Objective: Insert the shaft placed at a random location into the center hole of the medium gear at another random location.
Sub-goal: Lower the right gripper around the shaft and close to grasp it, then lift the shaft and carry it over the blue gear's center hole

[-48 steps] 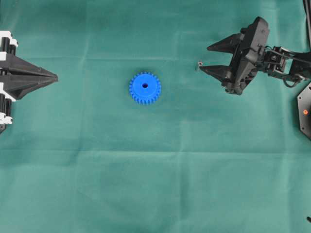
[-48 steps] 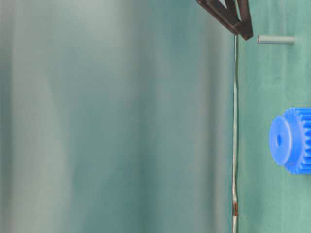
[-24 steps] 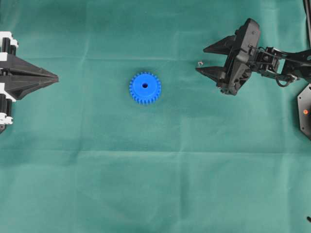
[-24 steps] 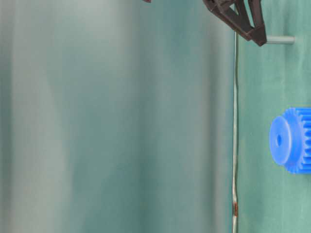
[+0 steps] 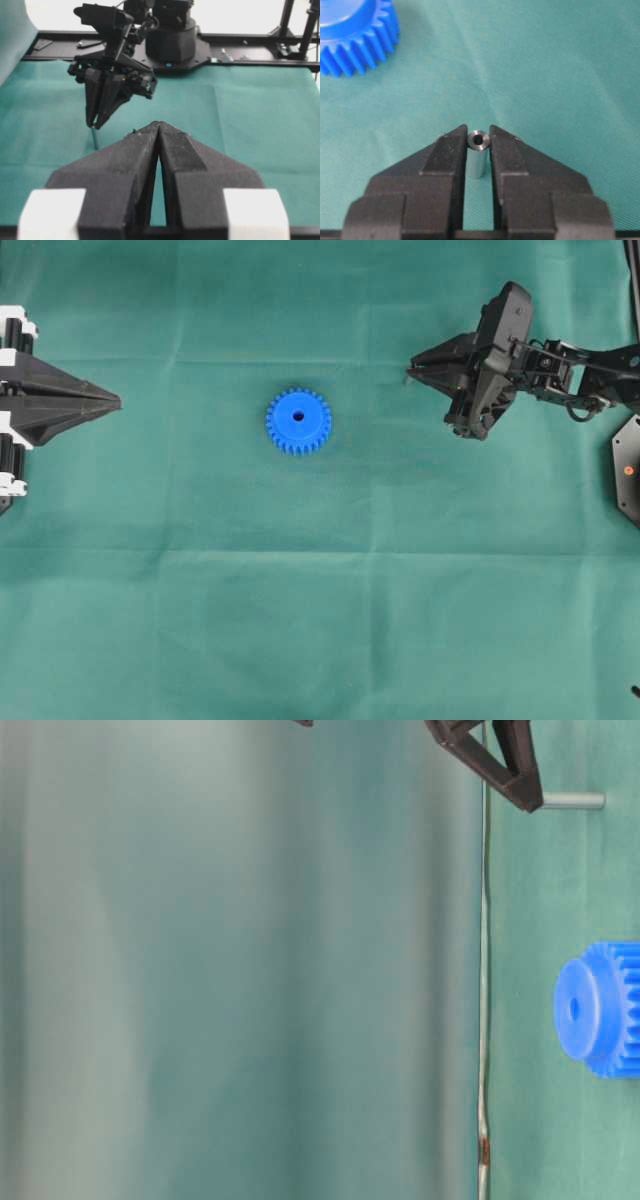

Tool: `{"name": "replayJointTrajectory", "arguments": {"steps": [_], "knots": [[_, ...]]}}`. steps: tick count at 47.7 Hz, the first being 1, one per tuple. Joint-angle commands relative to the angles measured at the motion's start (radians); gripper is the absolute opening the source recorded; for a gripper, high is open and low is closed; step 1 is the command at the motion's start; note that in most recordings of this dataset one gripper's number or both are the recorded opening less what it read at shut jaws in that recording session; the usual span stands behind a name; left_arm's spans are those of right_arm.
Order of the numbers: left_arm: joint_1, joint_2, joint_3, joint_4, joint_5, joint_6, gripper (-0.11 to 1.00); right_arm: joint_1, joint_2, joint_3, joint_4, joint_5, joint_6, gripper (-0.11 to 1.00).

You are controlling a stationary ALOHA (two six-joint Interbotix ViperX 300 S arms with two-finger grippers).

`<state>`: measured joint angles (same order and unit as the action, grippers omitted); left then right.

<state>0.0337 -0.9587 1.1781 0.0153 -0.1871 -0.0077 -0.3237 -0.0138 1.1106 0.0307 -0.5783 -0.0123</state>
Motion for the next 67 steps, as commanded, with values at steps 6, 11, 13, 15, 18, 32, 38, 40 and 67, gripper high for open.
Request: {"name": "replayJointTrajectory", "arguments": {"steps": [6,11,13,15,18,32,38,40,67], "knots": [[0.003,0.008,-0.021,0.003,-0.002,-0.002,0.0,0.011,-0.008,-0.017,-0.002,-0.002,0.005,0.14],[0.003,0.008,-0.021,0.002,-0.002,-0.002,0.0,0.012,-0.009,-0.018,-0.003,0.0,0.005,0.13],[0.003,0.008,-0.021,0.003,-0.002,-0.003,0.0,0.012,-0.012,-0.02,-0.002,0.002,0.005,0.14],[0.003,0.008,-0.021,0.002,-0.002,-0.003,0.0,0.012,-0.017,-0.021,-0.003,0.003,0.003,0.14],[0.003,0.008,-0.021,0.002,0.0,-0.003,0.0,0.011,-0.034,-0.023,-0.002,0.009,0.002,0.14],[0.003,0.008,-0.021,0.002,0.002,-0.003,0.0,0.011,-0.207,-0.044,-0.003,0.156,-0.02,0.14],[0.003,0.008,-0.021,0.003,0.005,-0.003,0.0,0.012,-0.262,-0.052,-0.003,0.21,-0.026,0.13],[0.003,0.008,-0.021,0.002,0.005,-0.003,0.0,0.011,-0.273,-0.052,-0.003,0.218,-0.026,0.14],[0.003,0.008,-0.02,0.003,0.005,-0.003,0.0,0.066,-0.21,-0.117,-0.003,0.225,-0.021,0.14]]}}
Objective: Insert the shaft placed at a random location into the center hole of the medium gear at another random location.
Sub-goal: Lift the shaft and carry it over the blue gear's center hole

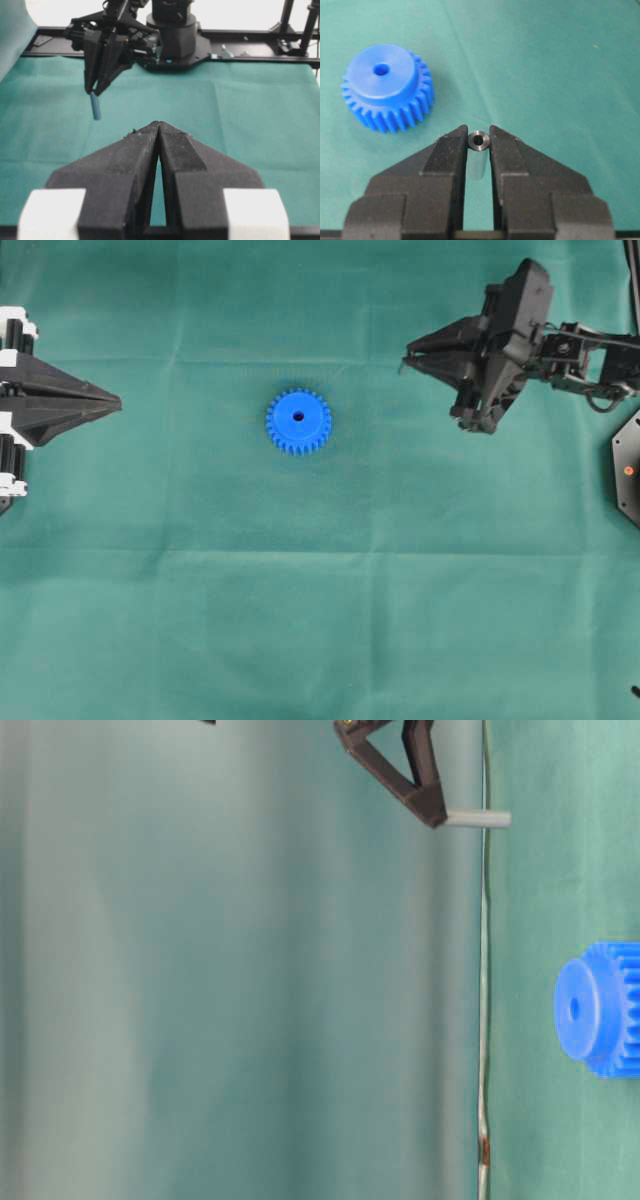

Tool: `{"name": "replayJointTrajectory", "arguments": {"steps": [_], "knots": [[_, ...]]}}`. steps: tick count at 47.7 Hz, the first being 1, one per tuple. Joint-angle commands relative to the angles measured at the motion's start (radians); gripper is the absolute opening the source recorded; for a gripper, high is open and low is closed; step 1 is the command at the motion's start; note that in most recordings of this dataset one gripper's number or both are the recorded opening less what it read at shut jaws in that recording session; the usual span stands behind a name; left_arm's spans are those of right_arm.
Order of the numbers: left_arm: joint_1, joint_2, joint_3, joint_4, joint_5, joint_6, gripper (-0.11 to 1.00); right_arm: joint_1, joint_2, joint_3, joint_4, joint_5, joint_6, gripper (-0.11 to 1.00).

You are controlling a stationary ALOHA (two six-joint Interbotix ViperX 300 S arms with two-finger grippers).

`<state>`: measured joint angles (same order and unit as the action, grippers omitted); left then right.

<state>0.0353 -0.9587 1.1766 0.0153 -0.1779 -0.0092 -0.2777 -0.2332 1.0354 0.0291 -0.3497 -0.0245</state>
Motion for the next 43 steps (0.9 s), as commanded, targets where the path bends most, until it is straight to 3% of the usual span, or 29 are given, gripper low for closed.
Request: {"name": "replayJointTrajectory", "arguments": {"steps": [1,25,43], "knots": [[0.002,0.008,-0.02,0.002,-0.005,-0.002,0.0,0.025,0.015,-0.049,0.0,-0.003,-0.009,0.14],[0.002,0.008,-0.018,0.002,-0.003,-0.002,0.0,0.12,0.201,-0.273,-0.002,0.021,-0.012,0.13],[0.002,0.008,-0.018,0.002,-0.003,-0.002,0.0,0.147,0.296,-0.388,-0.003,0.037,-0.014,0.14]]}}
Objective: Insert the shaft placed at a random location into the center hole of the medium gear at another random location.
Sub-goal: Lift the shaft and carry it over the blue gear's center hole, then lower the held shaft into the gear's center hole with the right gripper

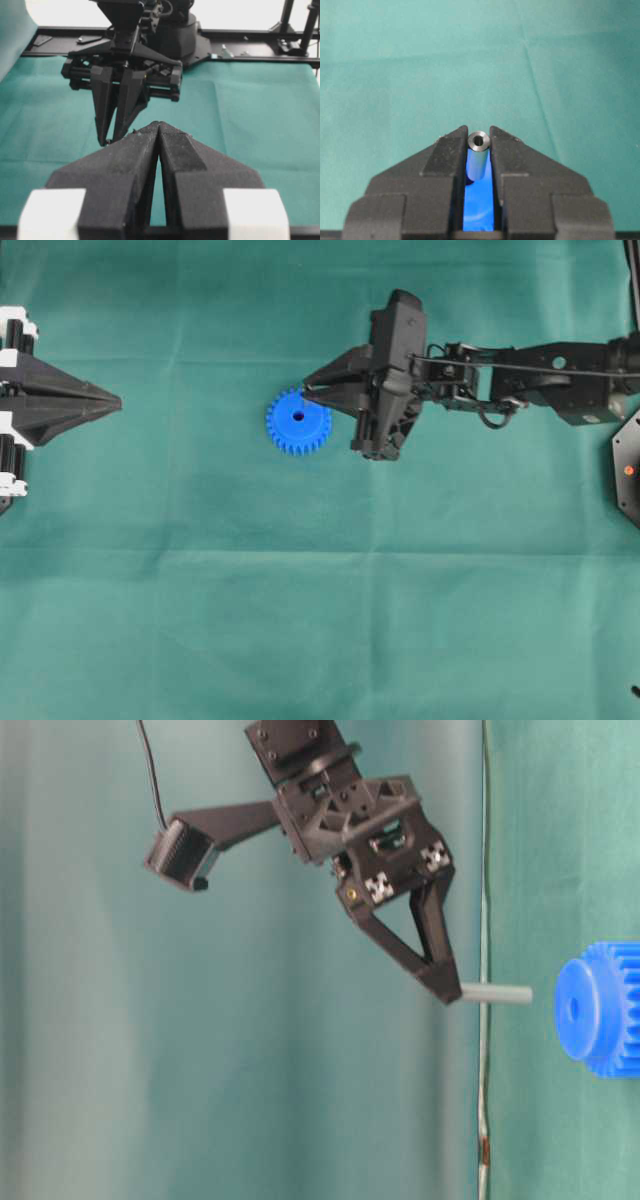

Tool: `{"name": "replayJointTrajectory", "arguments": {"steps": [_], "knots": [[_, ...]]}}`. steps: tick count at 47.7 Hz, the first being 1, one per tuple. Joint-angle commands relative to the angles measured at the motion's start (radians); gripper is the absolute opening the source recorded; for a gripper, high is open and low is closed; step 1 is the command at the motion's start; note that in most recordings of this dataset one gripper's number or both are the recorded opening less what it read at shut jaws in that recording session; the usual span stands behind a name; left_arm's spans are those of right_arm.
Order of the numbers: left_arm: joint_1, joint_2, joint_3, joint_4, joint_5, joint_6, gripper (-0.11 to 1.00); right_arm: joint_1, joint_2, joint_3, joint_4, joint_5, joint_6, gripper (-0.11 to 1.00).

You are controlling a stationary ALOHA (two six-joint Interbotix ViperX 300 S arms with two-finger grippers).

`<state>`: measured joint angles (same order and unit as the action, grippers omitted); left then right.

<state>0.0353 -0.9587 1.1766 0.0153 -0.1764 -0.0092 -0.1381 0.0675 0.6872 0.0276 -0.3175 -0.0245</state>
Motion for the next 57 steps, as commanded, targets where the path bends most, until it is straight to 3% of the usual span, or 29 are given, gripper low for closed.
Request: {"name": "replayJointTrajectory", "arguments": {"steps": [1,57], "knots": [[0.003,0.008,-0.018,0.002,-0.005,-0.002,0.0,0.008,0.0,-0.044,-0.002,0.006,-0.014,0.14],[0.002,0.008,-0.018,0.002,-0.002,-0.003,0.0,0.014,0.063,-0.055,0.003,0.014,-0.005,0.14]]}}
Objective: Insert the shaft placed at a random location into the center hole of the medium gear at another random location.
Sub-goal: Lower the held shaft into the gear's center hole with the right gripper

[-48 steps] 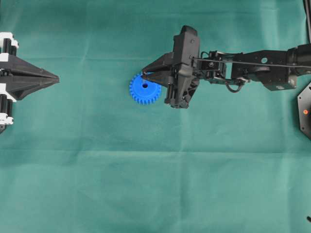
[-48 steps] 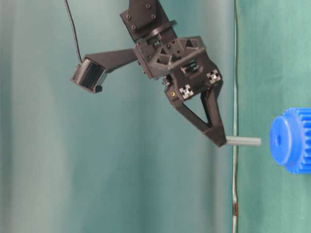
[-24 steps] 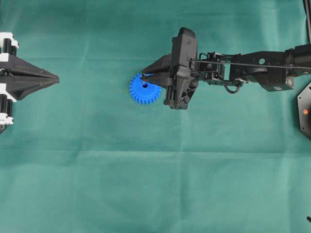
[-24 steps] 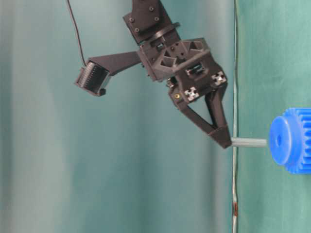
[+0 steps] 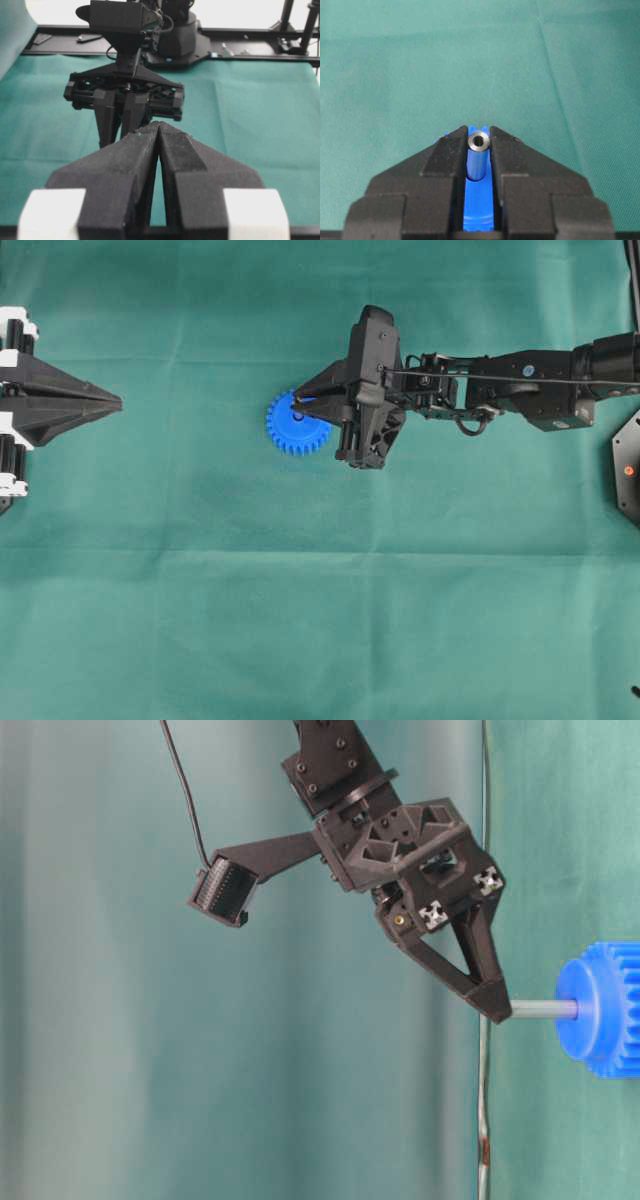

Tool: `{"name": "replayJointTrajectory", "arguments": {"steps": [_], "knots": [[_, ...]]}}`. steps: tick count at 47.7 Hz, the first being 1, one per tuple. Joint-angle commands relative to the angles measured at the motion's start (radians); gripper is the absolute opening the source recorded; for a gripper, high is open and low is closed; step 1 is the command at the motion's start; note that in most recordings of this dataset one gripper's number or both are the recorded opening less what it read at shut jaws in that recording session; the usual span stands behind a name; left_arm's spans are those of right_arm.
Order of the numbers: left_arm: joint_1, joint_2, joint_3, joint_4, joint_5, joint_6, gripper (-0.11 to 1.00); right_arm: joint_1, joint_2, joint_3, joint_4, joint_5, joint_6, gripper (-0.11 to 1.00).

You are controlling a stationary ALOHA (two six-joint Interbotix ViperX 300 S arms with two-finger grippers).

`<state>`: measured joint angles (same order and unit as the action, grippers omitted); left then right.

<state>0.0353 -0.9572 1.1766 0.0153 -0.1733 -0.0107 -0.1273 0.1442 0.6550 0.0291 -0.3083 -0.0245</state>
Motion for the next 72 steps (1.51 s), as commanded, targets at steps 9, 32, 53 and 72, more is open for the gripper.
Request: {"name": "replayJointTrajectory", "arguments": {"steps": [9,32,53,72], "knots": [[0.002,0.008,-0.018,0.002,-0.005,-0.002,0.0,0.003,0.006,-0.026,0.003,0.002,-0.005,0.14],[0.002,0.006,-0.017,0.002,-0.005,-0.002,0.0,0.006,0.072,-0.037,0.006,-0.003,-0.003,0.14],[0.002,0.006,-0.017,0.002,-0.002,-0.002,0.0,0.014,0.083,-0.041,0.005,0.003,-0.003,0.14],[0.002,0.006,-0.017,0.002,-0.002,-0.002,0.0,0.015,0.084,-0.043,0.006,0.009,-0.002,0.14]]}}
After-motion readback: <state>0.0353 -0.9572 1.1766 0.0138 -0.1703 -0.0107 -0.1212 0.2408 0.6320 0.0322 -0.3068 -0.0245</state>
